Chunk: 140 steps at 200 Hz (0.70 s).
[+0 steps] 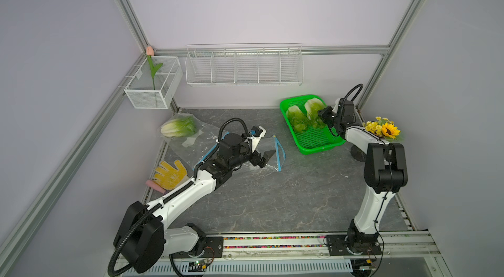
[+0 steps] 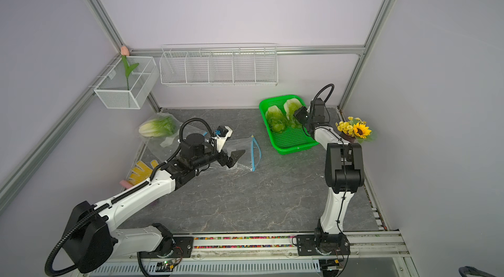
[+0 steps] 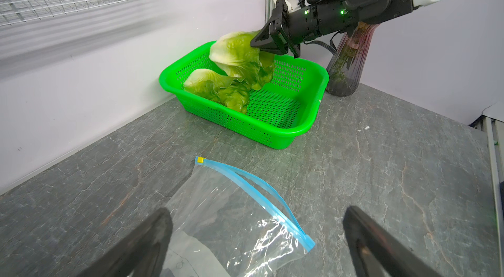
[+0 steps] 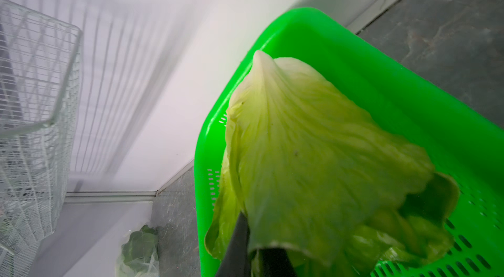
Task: Open the zip-top bag and take out the chinese cabbages
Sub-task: Place the Chinese cabbage in the basket.
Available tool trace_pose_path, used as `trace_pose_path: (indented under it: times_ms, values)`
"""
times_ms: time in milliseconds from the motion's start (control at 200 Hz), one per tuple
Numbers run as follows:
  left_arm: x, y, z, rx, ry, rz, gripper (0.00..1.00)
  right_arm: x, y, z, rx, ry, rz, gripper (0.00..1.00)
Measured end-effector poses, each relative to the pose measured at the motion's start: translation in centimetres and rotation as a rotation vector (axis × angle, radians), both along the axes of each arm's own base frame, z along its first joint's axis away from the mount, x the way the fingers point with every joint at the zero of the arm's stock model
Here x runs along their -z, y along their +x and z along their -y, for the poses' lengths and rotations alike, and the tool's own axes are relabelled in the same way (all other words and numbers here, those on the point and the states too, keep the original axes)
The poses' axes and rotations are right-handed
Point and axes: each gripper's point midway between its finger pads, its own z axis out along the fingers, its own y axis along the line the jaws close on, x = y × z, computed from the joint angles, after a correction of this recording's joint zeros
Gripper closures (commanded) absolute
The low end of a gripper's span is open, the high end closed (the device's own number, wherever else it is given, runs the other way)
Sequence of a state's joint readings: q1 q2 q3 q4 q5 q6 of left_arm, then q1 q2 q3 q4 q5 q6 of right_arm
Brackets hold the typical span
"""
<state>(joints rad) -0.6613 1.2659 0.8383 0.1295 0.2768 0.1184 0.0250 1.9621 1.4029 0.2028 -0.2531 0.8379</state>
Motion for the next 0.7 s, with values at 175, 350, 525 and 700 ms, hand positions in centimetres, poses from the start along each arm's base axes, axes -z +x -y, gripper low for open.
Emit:
trace_pose_path:
  times_ms: [175,350,525,700]
  values:
    - [0.0,0.0,0.0,0.000,0.001,-0.001,0.01,-1.2,2.5,-0.1,-0.008,-0.016,0.052,0.92]
    - [0.1,0.1,0.0,-0.004,0.002,-0.001,0.01,1.3,4.1,-0.1,-0.016,-0.032,0.017,0.81]
    - [0.2,0.5,-0.3,-0.035,0.006,-0.005,0.01,3.7,3.6,0.1,-0.012,-0.044,-0.046,0.51]
    - [0.8,2.1,-1.7,-0.171,-0.001,-0.043,0.01,3.8,2.4,0.3,-0.015,-0.083,-0.050,0.33]
